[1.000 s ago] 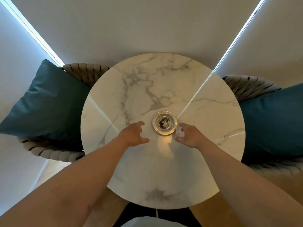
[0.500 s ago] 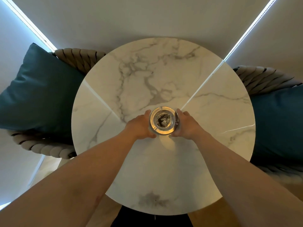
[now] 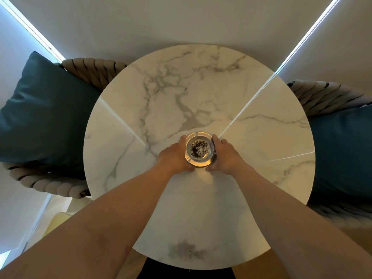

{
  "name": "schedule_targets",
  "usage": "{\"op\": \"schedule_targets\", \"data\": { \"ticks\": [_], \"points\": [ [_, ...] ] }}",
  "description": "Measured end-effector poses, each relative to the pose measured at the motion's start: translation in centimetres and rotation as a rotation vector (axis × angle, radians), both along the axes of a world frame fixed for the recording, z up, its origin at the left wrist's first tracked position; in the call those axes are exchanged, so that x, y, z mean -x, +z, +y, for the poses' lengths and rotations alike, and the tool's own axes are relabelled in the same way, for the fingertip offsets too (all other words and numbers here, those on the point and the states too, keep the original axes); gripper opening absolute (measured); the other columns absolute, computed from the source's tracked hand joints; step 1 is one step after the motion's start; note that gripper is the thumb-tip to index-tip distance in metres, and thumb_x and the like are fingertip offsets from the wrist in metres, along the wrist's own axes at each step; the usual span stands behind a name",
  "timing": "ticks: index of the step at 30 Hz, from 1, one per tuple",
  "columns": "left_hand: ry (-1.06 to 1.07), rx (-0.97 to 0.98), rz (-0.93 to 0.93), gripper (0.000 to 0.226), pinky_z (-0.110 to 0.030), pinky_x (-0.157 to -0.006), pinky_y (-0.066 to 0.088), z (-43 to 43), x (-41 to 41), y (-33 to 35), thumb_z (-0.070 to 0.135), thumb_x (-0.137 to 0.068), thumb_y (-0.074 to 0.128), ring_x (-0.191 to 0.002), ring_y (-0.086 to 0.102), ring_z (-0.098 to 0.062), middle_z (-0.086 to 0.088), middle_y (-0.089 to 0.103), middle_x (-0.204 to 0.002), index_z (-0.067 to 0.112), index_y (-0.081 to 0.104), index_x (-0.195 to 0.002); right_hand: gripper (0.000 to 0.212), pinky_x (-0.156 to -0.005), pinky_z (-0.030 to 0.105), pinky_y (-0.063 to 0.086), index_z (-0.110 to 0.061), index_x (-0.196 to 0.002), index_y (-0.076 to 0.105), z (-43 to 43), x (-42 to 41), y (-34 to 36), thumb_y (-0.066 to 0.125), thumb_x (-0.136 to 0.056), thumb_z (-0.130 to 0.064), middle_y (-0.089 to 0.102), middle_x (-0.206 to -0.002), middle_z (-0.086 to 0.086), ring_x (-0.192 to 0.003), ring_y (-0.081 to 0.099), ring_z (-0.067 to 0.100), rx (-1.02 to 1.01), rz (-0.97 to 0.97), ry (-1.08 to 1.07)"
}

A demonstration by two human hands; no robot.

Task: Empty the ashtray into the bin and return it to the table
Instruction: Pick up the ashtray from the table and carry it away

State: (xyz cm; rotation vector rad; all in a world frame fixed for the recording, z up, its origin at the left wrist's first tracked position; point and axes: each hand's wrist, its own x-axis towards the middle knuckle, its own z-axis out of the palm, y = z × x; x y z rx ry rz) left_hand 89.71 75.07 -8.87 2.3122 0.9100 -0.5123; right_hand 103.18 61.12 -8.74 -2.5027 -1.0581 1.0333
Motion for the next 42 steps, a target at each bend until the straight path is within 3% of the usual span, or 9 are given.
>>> {"op": "schedule_targets", "data": {
  "ticks": [17,26,42],
  "points": [
    [0.012,0.055,-0.055,0.096,-0.040,-0.079,0.053,-0.3,2.5,3.0,0.059,-0.053,0.079,-0.097,0.065,-0.027,0.000,0.066,-0.107,0.029,0.032,-0.131,0.122,-0.098,0.044,0.046,-0.019,-0.152,0.020,-0.8,2.9,2.4,0.093,-0.056,-0.038,0.047,-0.128,0.011,-0.122,0.044,0.031,-0.064,-0.005,-0.053],
    [-0.012,0.014,-0.069,0.089,-0.043,-0.081,0.055,-1.5,5.5,7.0,0.043,-0.060,0.084,-0.094,0.066,-0.025,0.000,0.067,-0.103,0.026,0.032,-0.131,0.119,-0.098,0.042,0.046,-0.018,-0.152,0.018,-2.1,5.9,5.9,0.090,-0.059,-0.033,0.046,-0.128,0.010,-0.121,0.045,0.029,-0.081,-0.007,-0.043],
    [-0.007,-0.014,-0.083,0.092,-0.043,-0.082,0.055,-4.5,11.5,8.9,0.045,-0.060,0.087,-0.094,0.066,-0.025,-0.001,0.067,-0.105,0.026,0.033,-0.131,0.119,-0.097,0.040,0.046,-0.015,-0.152,0.016,-5.0,11.1,8.1,0.090,-0.060,-0.033,0.046,-0.126,0.012,-0.118,0.048,0.031,-0.095,-0.044,0.034]
  ]
}}
